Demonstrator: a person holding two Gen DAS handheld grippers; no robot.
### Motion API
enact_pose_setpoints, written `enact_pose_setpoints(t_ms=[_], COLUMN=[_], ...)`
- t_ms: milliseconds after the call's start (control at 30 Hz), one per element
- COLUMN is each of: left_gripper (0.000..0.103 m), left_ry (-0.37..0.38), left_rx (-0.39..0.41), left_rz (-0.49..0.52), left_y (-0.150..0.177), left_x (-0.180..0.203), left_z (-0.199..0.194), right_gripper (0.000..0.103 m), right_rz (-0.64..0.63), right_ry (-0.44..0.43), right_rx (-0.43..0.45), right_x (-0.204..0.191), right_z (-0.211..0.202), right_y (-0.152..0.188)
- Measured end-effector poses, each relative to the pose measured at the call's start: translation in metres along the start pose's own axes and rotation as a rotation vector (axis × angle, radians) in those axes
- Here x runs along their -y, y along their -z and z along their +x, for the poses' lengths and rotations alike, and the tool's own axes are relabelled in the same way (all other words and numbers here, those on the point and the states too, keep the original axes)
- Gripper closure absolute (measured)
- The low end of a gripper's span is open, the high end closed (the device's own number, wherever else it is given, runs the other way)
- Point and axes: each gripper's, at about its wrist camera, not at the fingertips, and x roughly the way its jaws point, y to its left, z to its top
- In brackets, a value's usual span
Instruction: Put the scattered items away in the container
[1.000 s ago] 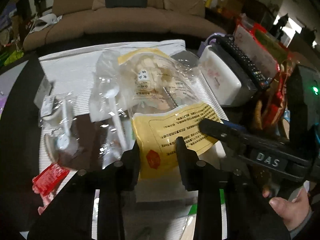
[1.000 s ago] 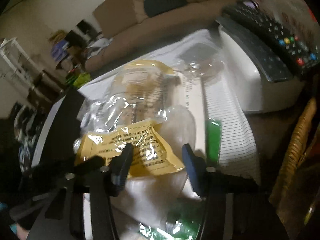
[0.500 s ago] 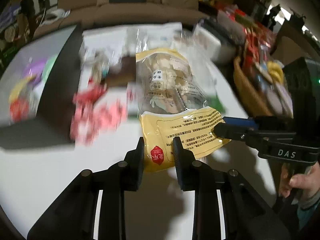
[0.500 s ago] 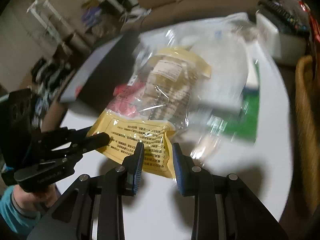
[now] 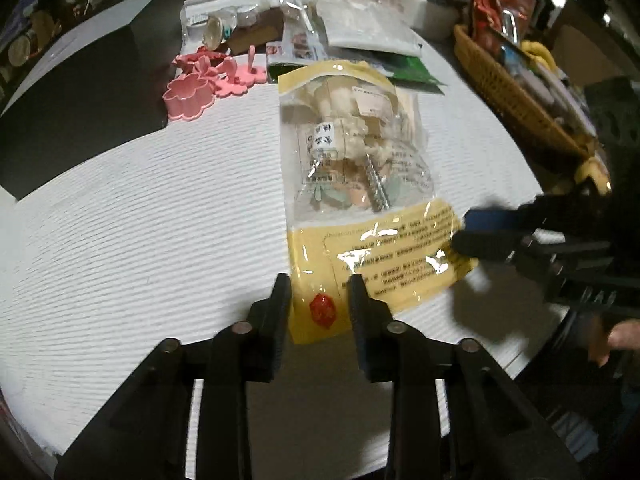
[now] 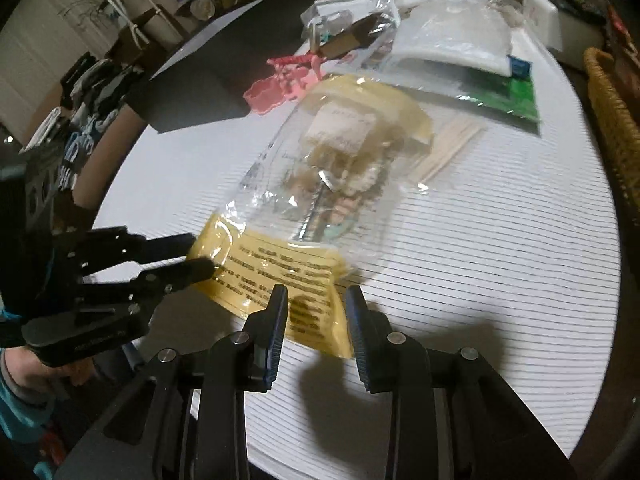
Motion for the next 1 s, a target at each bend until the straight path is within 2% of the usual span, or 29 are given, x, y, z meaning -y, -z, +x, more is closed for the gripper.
enact_pose_setpoints(t_ms=[33, 67, 100, 167, 267, 433, 467, 533, 567, 633, 733, 867, 967, 1000], left_gripper=[0.044, 0.034, 0.032, 0.030, 0.027, 0.028, 0.030, 0.044, 0.056, 0.060, 0.068, 0.078, 0.089, 0.093], left_ry=[0.003, 0.006, 0.006, 0.005, 0.006, 0.034, 0.044, 0.067, 0.088, 0.083, 0.109, 0.128, 0.166, 0.159], left_rx=[0.015, 0.034, 0.049, 0.072, 0.072, 0.038, 0.038, 0.033, 0.028, 0.026, 0.041, 0.101, 0.175, 0.204], left_rz=[-0.014, -0.029, -0.043, -0.076, -0.110, -0.111, -0.110, -0.107, -0.104, -0.104, -0.114, -0.086, -0.080, -0.075], left_y=[0.000, -0.002, -0.004, -0.014, -0.038, -0.063, -0.065, -0.067, -0.067, -0.067, -0.068, -0.082, -0.100, -0.109], left_x=[-0.003, -0.007, -0.010, -0.017, -0.027, -0.026, -0.024, -0.022, -0.021, -0.020, -0.025, -0.028, -0.035, -0.038], left_z=[-0.004, -0.007, -0.009, -0.011, 0.002, 0.036, 0.040, 0.049, 0.052, 0.055, 0.049, 0.015, -0.026, -0.042], right_gripper=[0.067, 0.059, 0.050, 0.041, 0.040, 0.040, 0.040, 0.046, 0.057, 0.064, 0.065, 0.066, 0.080, 0.081], right_rz=[0.012, 0.026, 0.042, 0.082, 0.146, 0.187, 0.183, 0.173, 0.165, 0.144, 0.117, 0.067, 0.011, -0.016], right_ry=[0.006, 0.010, 0.016, 0.024, 0.000, -0.029, -0.027, -0.041, -0.050, -0.042, -0.050, -0.086, -0.141, -0.137], right_rx=[0.012, 0.024, 0.039, 0.070, 0.097, 0.079, 0.068, 0.047, 0.036, 0.023, 0.031, 0.070, 0.135, 0.154], right_x=[0.003, 0.006, 0.010, 0.018, 0.031, 0.034, 0.032, 0.030, 0.028, 0.024, 0.016, -0.005, -0.032, -0.043], right_z=[-0.004, -0.007, -0.010, -0.013, -0.007, 0.024, 0.030, 0.041, 0.045, 0.050, 0.047, 0.027, -0.001, -0.010], right_y=[-0.002, -0.003, -0.005, -0.014, -0.028, -0.044, -0.046, -0.049, -0.050, -0.052, -0.057, -0.073, -0.098, -0.107])
